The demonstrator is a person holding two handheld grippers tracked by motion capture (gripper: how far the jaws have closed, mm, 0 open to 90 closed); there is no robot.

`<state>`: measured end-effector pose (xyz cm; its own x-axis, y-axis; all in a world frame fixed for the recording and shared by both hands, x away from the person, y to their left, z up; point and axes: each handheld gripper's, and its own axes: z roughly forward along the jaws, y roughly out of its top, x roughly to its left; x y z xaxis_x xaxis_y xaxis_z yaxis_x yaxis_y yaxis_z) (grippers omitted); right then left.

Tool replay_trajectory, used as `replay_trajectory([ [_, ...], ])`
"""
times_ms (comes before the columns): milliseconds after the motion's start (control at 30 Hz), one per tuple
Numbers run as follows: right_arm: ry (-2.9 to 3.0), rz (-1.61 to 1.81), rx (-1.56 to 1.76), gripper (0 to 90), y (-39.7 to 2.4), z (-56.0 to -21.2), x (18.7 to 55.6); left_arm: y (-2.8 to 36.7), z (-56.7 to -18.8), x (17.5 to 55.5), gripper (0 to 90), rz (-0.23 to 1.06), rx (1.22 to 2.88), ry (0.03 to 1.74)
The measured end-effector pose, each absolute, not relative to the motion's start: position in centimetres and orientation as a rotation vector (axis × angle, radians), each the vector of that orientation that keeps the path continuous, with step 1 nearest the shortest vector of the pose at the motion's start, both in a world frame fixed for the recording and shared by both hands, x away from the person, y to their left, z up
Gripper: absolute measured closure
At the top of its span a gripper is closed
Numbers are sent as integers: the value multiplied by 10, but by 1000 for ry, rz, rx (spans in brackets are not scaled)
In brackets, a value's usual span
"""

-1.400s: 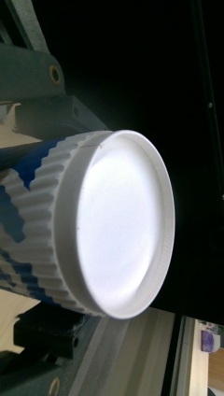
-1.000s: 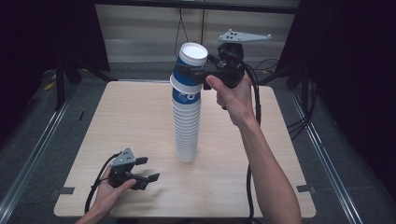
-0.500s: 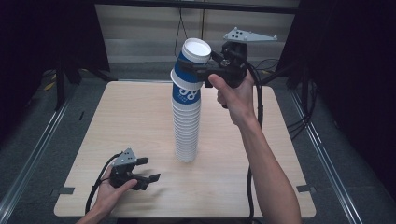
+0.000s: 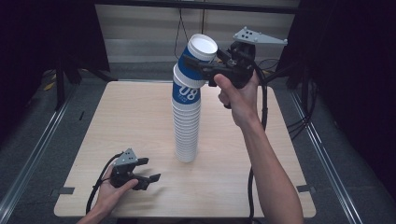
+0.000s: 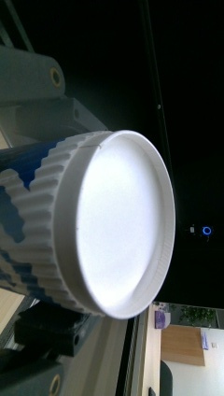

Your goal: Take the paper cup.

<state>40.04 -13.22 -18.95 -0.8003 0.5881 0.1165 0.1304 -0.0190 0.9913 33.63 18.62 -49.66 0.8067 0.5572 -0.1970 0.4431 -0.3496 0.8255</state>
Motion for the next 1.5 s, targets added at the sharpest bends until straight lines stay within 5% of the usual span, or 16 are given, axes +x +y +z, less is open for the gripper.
replay_trajectory([
  [767,1844,1876,808,274,-170,-189,382,191,-494,335,160,142,1970,730],
  [1500,1925,1745,884,275,-204,-247,353,180,-472,336,167,145,1936,647],
])
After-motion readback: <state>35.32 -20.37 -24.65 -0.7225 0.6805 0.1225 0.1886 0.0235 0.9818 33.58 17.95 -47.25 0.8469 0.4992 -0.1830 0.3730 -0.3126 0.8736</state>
